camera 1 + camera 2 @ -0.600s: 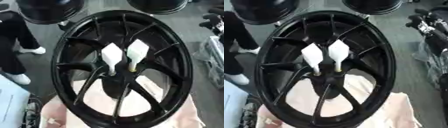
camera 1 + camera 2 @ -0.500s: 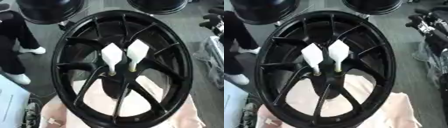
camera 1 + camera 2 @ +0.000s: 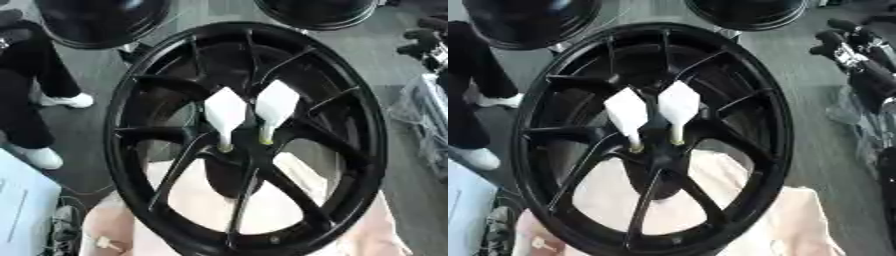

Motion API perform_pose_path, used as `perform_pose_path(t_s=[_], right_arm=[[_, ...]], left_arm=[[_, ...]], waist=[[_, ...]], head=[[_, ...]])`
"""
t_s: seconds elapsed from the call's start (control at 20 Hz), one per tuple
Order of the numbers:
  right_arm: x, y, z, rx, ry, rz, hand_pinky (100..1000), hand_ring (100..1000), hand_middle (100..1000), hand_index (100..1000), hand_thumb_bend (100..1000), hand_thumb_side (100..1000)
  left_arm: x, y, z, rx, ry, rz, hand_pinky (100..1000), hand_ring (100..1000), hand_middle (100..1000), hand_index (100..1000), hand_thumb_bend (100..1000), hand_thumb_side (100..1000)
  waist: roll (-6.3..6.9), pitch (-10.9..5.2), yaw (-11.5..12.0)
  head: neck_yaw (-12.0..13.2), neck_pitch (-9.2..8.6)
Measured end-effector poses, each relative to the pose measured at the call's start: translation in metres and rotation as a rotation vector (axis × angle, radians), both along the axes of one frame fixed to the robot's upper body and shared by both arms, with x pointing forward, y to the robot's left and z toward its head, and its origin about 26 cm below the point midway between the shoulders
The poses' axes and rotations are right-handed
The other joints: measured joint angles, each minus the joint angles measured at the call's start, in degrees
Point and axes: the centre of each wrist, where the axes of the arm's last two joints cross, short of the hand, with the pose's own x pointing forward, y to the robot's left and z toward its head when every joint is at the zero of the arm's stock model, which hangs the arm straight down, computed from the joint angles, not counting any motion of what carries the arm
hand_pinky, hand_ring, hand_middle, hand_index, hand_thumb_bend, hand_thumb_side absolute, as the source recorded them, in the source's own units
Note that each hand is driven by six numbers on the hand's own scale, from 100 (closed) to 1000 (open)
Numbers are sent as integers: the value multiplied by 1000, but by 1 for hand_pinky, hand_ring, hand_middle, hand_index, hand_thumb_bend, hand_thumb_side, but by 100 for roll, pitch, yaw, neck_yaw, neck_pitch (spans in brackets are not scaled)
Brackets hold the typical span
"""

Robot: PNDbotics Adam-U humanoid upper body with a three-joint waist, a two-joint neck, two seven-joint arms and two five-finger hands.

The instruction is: Pull the pin out of the wheel hub.

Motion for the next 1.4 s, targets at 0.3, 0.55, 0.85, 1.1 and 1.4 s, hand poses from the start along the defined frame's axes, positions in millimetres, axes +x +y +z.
perform_pose_path(t_s=[0.3,0.55,0.85,1.1,1.4], right_arm=[[7,-1,32,3,-82,24,990,773,782,878,360,347],[13,5,90,-48,-237,99,981,811,839,908,320,373],[15,47,167,-204,-475,308,959,819,826,907,355,353],[7,91,205,-371,-636,507,938,817,820,904,395,353],[-3,144,224,-598,-768,723,922,824,830,911,463,387]], left_arm=[[0,4,-10,-6,35,6,735,795,768,800,100,648],[0,7,-18,-6,63,19,734,792,767,799,100,648],[0,11,-22,5,76,31,734,792,766,799,100,648],[0,14,-24,15,90,37,733,792,766,799,100,647],[0,15,-26,32,101,37,733,792,765,798,100,648]], waist=[[-28,-114,-42],[-103,-215,-104],[-163,-268,-121],[-230,-281,-121],[-286,-312,-147]], head=[[26,20],[52,105],[66,204],[67,255],[67,301]])
